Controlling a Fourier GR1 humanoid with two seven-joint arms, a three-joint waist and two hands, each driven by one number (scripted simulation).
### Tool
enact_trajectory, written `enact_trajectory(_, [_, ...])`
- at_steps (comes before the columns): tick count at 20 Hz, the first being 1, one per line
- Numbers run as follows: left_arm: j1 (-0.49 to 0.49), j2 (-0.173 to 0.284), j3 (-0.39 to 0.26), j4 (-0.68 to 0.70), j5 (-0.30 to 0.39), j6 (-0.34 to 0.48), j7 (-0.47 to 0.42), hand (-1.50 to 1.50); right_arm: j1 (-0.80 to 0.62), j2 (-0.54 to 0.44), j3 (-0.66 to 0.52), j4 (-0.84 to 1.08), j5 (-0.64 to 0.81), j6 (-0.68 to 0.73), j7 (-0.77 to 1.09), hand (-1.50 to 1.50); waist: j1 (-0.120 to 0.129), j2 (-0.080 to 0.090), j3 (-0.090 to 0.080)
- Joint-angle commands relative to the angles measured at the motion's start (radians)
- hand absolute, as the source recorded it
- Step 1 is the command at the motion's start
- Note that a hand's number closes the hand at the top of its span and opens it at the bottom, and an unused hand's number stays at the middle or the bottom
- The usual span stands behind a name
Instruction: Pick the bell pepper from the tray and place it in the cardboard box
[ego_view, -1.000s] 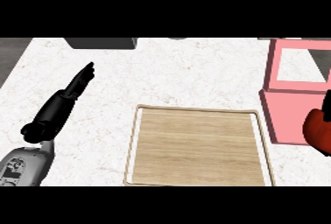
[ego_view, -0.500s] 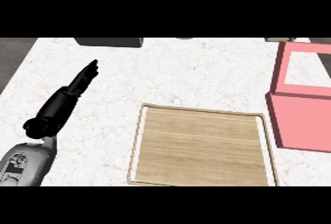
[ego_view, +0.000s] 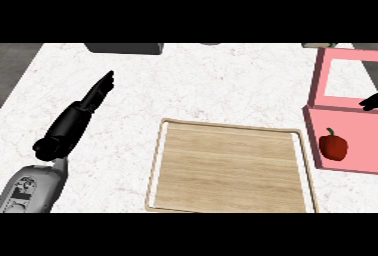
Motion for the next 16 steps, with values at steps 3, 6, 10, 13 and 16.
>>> enact_trajectory(3, [-0.003,-0.017,-0.006,-0.001,-0.004,0.009,0.021,0.00,-0.058,0.112,-0.103,0.092,-0.262,0.189,-0.166,-1.50,-0.013,-0.004,0.001])
enact_trajectory(6, [-0.002,0.007,0.012,-0.004,-0.004,0.001,-0.002,0.00,-0.046,0.185,-0.175,0.162,-0.470,0.316,-0.072,-1.50,-0.014,-0.004,0.001])
enact_trajectory(10, [0.009,0.009,0.013,0.007,-0.008,0.000,-0.005,0.00,-0.066,0.197,-0.238,0.268,-0.650,0.452,0.097,-1.50,-0.016,-0.002,-0.001])
enact_trajectory(13, [-0.031,-0.005,0.003,0.017,-0.007,-0.007,0.004,0.00,-0.164,0.167,-0.293,0.386,-0.739,0.511,0.247,-1.50,0.004,0.009,0.001])
enact_trajectory(16, [0.010,-0.009,-0.008,-0.003,-0.014,-0.008,-0.020,0.00,-0.231,0.112,-0.353,0.483,-0.806,0.558,0.324,-1.50,0.017,0.007,0.002])
